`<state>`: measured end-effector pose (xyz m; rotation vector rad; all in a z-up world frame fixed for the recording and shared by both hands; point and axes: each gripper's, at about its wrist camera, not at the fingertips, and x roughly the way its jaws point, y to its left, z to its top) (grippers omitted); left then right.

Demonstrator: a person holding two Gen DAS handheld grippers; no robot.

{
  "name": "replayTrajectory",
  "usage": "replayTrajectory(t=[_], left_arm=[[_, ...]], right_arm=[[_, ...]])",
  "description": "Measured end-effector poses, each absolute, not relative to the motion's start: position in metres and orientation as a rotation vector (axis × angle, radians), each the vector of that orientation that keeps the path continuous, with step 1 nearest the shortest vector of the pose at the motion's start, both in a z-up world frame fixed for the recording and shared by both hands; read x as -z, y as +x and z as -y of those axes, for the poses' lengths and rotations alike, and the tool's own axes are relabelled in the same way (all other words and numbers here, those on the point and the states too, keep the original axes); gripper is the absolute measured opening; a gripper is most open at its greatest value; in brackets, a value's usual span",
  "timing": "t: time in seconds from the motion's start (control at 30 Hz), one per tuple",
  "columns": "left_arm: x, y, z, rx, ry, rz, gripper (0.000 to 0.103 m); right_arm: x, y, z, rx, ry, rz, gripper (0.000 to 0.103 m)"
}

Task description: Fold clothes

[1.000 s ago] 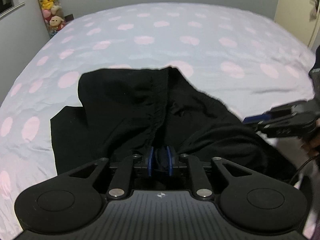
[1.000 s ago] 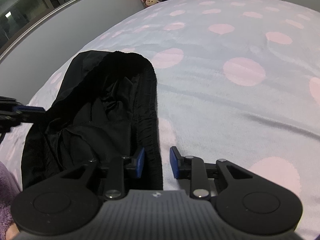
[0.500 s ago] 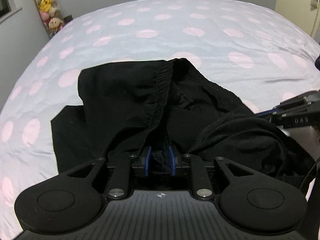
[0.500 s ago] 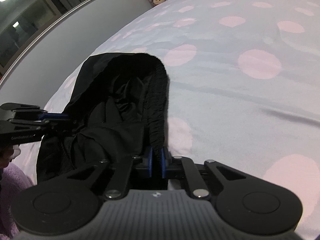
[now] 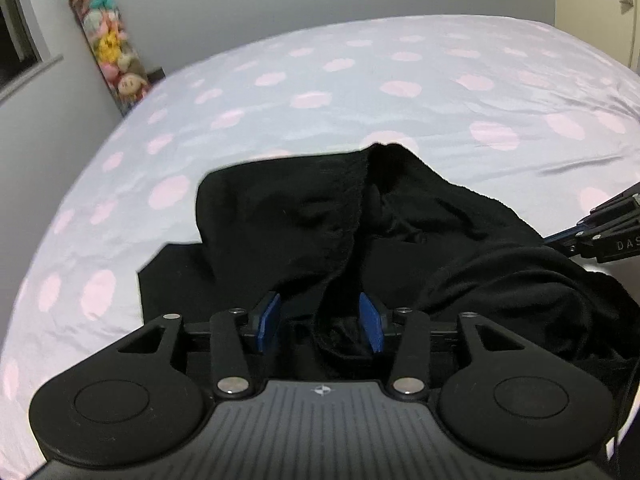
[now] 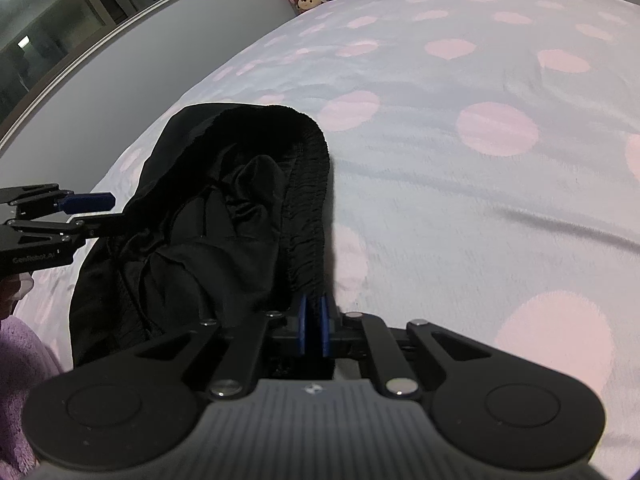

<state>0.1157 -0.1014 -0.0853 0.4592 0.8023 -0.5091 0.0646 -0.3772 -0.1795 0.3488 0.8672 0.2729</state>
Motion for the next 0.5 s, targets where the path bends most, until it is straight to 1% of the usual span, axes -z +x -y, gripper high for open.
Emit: replayTrajectory(t=[0.13,0.17,0.2,0.23,0.37,0.5], left_arm=[[0.093,0.12,0.105,0.521,0.475,-0.801,0.028],[0.095,0.122,0.106,0.524,0.479,-0.801,0.019],[0.097,0.123,0.107,0.524,0.481,-0.803,0.007],[0.099,0.125,0.107,0.517,0.477,-0.815,0.003],[0.087,0.128,0.101,0.497,0.435,-0.798,0.002],[0.054,0.126,0.09,0.472,0.421,-0.728,0.002]], right_arm=[[0.181,0.065,0.377,-0.272,0.357,-0.87,0.009],[0.181,0.065,0.377,-0.271,0.358,-0.87,0.009],[0.182,0.065,0.377,-0.27,0.359,-0.87,0.009],[0.182,0.066,0.377,-0.269,0.36,-0.871,0.009],[0.168,0.062,0.376,-0.234,0.327,-0.825,0.006],[0.142,0.058,0.387,-0.157,0.303,-0.786,0.004]])
